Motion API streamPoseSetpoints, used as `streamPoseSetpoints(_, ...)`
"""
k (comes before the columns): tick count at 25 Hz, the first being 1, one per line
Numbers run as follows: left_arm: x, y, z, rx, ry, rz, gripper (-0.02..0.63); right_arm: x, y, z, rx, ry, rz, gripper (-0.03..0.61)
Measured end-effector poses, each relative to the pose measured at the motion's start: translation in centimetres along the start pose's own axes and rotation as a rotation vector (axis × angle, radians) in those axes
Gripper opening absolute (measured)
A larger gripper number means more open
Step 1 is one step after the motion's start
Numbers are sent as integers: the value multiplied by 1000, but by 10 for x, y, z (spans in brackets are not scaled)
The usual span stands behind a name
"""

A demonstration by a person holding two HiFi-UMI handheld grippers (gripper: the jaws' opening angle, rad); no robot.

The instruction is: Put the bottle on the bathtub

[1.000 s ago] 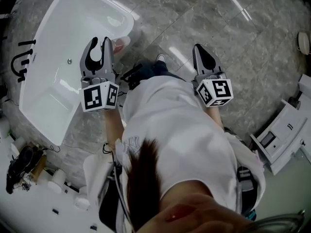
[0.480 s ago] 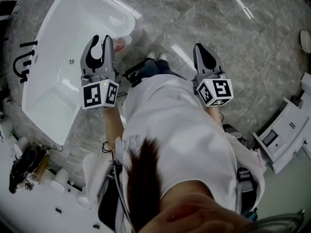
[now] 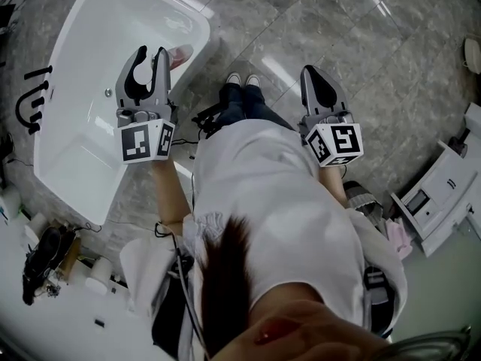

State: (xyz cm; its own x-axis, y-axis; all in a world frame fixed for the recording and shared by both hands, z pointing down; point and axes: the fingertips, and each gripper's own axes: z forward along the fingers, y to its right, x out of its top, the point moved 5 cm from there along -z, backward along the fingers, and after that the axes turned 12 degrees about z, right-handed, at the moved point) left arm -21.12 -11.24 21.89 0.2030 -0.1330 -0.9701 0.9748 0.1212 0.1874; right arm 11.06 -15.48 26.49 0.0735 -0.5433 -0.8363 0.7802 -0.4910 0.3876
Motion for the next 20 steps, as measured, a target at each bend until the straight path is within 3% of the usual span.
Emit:
streamPoseSetpoints(10,-62,32,51,-200,-39,2,138,-39,10,34,-55,-70,51,14)
streamPoseSetpoints(20,-162,102,90,-418,-106,-5,140,-81,24,61,-109,-45,60,14)
